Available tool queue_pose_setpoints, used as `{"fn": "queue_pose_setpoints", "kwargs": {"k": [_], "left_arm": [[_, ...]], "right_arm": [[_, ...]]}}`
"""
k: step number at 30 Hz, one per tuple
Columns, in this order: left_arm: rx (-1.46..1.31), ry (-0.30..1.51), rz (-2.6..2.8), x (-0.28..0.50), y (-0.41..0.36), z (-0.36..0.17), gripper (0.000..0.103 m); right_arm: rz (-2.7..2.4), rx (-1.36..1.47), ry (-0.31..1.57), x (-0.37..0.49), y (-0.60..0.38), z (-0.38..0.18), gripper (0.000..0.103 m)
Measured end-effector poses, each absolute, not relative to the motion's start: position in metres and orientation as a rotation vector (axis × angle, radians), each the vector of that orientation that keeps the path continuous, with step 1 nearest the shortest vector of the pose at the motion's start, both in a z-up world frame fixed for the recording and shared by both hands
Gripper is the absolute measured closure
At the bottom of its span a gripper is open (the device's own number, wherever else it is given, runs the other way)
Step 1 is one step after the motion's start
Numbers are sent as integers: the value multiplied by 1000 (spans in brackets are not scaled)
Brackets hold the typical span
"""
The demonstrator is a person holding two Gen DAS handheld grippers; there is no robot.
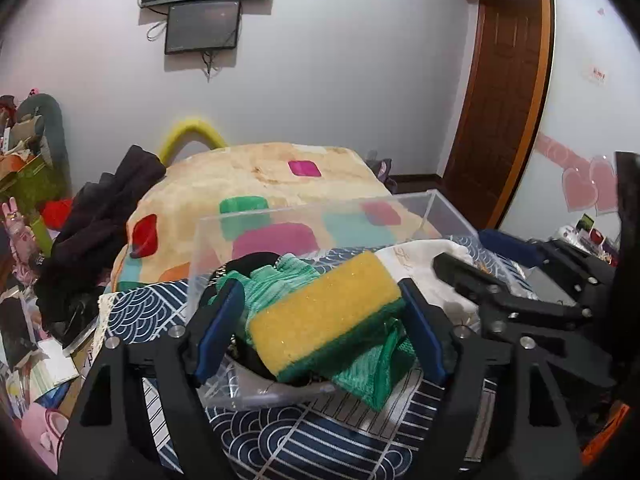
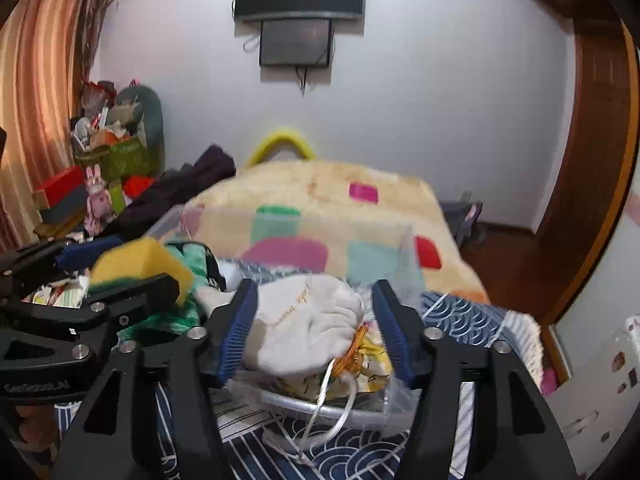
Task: Organize soft objects
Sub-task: 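Place the sponge and white pouch into the clear box and open both grippers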
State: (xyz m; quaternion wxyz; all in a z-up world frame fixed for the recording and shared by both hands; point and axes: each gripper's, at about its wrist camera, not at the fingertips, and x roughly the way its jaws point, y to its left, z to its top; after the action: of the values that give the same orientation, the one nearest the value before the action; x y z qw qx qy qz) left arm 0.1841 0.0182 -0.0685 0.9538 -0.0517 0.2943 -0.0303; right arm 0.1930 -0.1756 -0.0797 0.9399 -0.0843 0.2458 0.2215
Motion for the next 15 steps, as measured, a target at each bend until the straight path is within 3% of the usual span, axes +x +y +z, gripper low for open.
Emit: {"fn": "queue_pose_setpoints", "kwargs": {"k": [3, 7, 10, 15], "left_arm": [[-124, 564, -53, 170, 21, -58, 25], [-141, 501, -51, 148, 24, -40, 20], [-129, 449, -32, 129, 25, -28, 17], [-128, 380, -9, 98, 24, -14, 12]], "right_arm": [[434, -160, 439, 182, -178, -67, 27], [446, -149, 375, 165, -184, -47, 26], [441, -122, 319, 151, -191, -36, 16], [465, -81, 270, 133, -199, -29, 12]]}}
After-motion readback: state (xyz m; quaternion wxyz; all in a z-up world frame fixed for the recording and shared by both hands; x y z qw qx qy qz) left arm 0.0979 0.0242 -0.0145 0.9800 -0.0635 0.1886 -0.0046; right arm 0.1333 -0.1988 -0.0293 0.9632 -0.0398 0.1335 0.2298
